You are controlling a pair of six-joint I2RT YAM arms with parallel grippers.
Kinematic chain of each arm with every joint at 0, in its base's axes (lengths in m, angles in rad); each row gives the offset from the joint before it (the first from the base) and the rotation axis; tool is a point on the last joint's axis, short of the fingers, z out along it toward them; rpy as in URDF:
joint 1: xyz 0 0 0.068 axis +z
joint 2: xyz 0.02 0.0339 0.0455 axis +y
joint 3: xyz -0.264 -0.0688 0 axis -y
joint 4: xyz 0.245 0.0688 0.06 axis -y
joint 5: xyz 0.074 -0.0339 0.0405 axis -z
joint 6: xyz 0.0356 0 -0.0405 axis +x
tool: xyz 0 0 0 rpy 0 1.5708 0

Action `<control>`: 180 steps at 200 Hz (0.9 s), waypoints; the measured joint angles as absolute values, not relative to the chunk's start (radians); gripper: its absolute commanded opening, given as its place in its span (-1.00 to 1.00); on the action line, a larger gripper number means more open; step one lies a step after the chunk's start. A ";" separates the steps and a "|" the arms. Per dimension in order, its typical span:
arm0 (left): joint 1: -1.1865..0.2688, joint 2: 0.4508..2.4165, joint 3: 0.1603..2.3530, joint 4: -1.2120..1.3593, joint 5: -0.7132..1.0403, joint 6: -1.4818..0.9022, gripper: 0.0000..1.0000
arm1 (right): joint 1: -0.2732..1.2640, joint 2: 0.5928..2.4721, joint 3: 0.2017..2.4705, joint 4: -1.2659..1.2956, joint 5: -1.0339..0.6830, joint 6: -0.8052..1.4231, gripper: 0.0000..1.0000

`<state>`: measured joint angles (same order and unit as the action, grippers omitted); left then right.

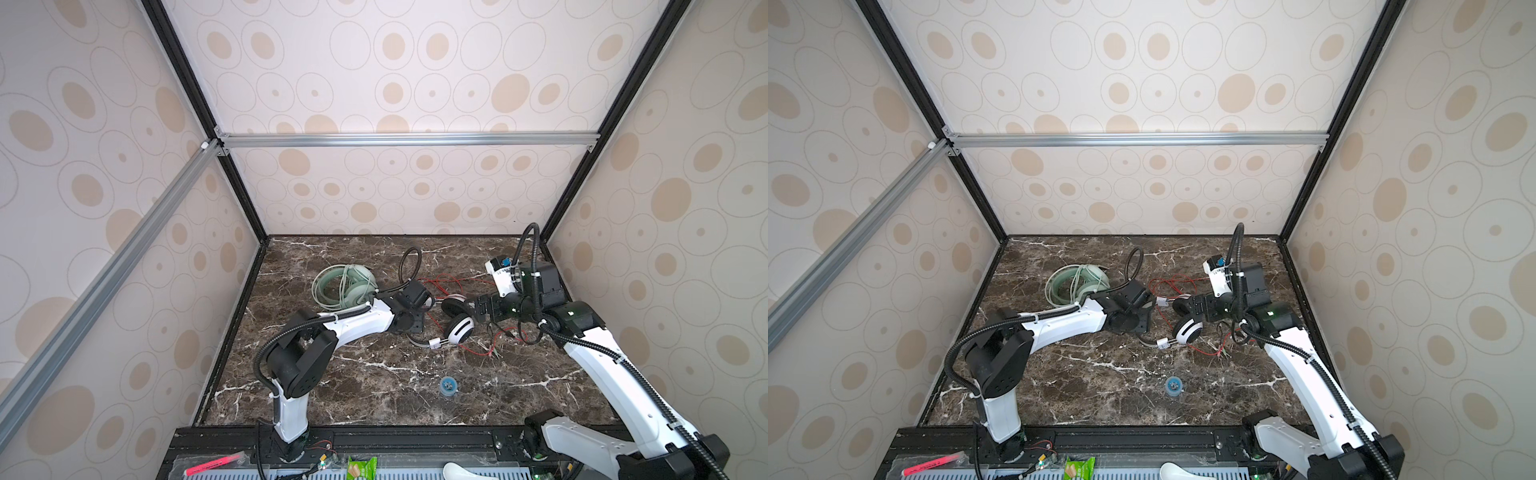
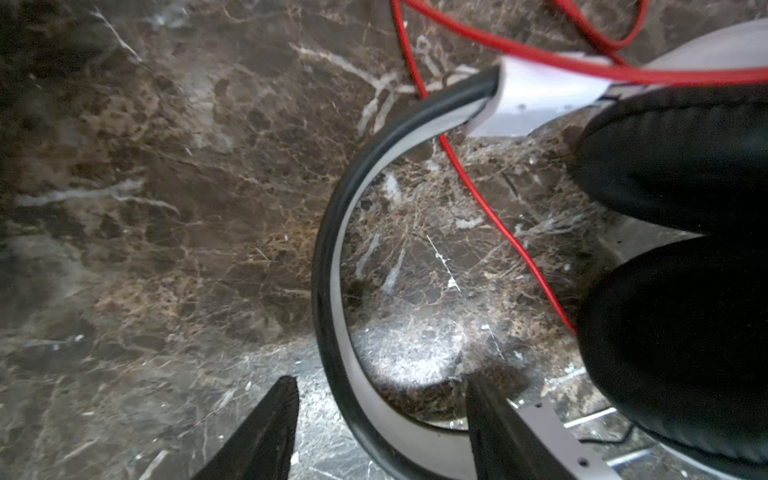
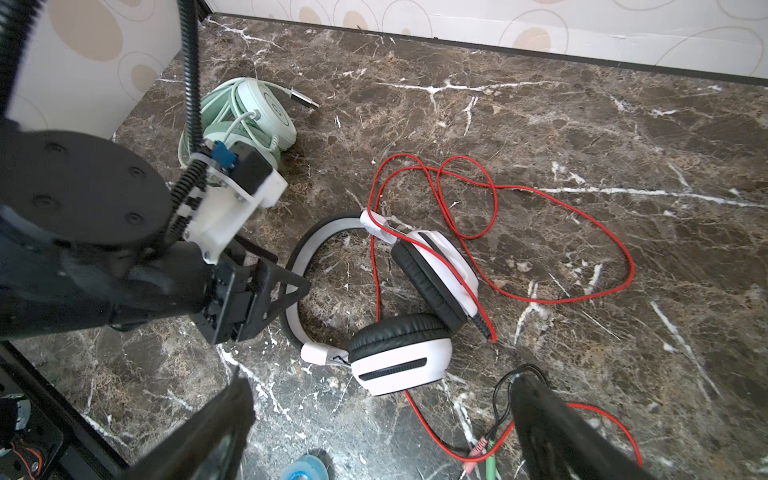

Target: Wrap the headphones

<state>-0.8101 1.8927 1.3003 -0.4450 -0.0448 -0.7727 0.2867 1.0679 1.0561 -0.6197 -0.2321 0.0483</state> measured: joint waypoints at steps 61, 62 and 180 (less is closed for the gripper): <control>-0.798 2.001 1.343 -0.439 -0.062 -0.791 -0.03 | 0.287 1.044 1.054 -0.620 -0.235 0.052 0.98; -0.798 2.001 1.344 -0.439 -0.062 -0.791 -0.04 | 0.287 1.044 1.054 -0.620 -0.236 0.052 0.98; -0.775 1.995 1.435 -0.535 -0.179 -0.716 -1.00 | 0.287 1.045 1.063 -0.624 -0.260 0.073 0.96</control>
<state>-0.7750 1.9953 1.4349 -0.5350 -0.1791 -0.7158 0.2867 1.0454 1.0630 -0.6243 -0.2600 0.0731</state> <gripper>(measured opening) 0.067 0.986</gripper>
